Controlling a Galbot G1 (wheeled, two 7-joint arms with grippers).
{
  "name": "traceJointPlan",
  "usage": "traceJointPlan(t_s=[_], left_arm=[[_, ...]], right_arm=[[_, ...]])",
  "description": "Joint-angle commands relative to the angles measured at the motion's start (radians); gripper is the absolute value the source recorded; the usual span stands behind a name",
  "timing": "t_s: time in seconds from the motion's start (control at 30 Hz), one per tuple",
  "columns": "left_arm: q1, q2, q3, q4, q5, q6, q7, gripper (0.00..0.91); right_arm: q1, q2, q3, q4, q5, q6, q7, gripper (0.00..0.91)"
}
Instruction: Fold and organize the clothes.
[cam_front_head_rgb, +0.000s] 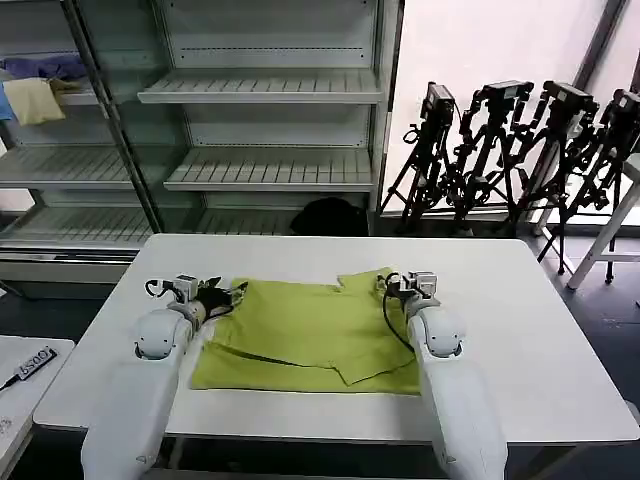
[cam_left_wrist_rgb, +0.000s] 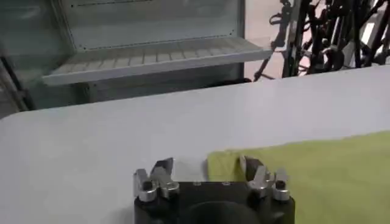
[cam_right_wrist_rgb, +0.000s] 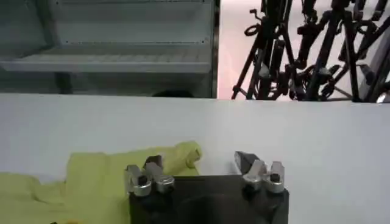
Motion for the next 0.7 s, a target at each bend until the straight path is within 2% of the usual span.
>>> traceJointPlan(t_s=[0.03, 0.07, 0.1, 0.13, 0.17, 0.2, 0.23, 0.27, 0.3, 0.37, 0.47, 0.7], left_arm=[[-0.003, -0.001, 0.002, 0.005, 0.006, 0.001, 0.0, 0.685], [-0.003, -0.001, 0.002, 0.006, 0.007, 0.001, 0.0, 0.645], [-0.003, -0.002, 0.003, 0.008, 0.011, 0.001, -0.001, 0.554], [-0.002, -0.002, 0.004, 0.008, 0.015, 0.001, 0.0, 0.504], [-0.001, -0.002, 0.005, 0.007, 0.016, 0.001, 0.0, 0.393], [0.001, -0.003, 0.006, 0.004, 0.015, 0.001, 0.001, 0.353], [0.003, -0.003, 0.005, 0.001, 0.014, 0.001, 0.001, 0.272], [0.004, -0.003, 0.006, -0.001, 0.014, 0.001, 0.003, 0.232], [0.004, -0.003, 0.006, -0.004, 0.014, 0.001, 0.004, 0.131], [0.005, -0.002, 0.007, -0.008, 0.013, 0.001, 0.006, 0.05], [0.005, 0.0, 0.008, -0.01, 0.013, 0.002, 0.009, 0.01], [0.007, -0.001, 0.011, -0.014, 0.024, 0.002, 0.03, 0.0]], right_arm=[[-0.004, 0.001, -0.001, -0.006, -0.023, 0.0, -0.004, 0.292], [-0.004, 0.003, 0.0, -0.007, -0.026, 0.0, -0.005, 0.232], [-0.004, 0.005, 0.0, -0.01, -0.03, 0.0, -0.004, 0.222], [-0.004, 0.007, 0.0, -0.01, -0.032, 0.0, -0.005, 0.191], [-0.005, 0.008, 0.0, -0.01, -0.032, 0.0, -0.006, 0.121], [-0.005, 0.009, 0.0, -0.01, -0.035, 0.0, -0.007, 0.081], [-0.004, 0.011, 0.0, -0.009, -0.035, 0.0, -0.007, 0.01], [-0.004, 0.012, 0.0, -0.009, -0.036, 0.0, -0.007, 0.0], [-0.003, 0.013, 0.0, -0.009, -0.036, 0.0, -0.007, 0.0], [-0.002, 0.013, -0.001, -0.005, -0.036, 0.0, -0.007, 0.0], [-0.002, 0.013, -0.003, 0.002, -0.035, 0.0, -0.01, 0.0], [-0.005, 0.012, -0.003, 0.014, -0.035, 0.0, -0.013, 0.0]])
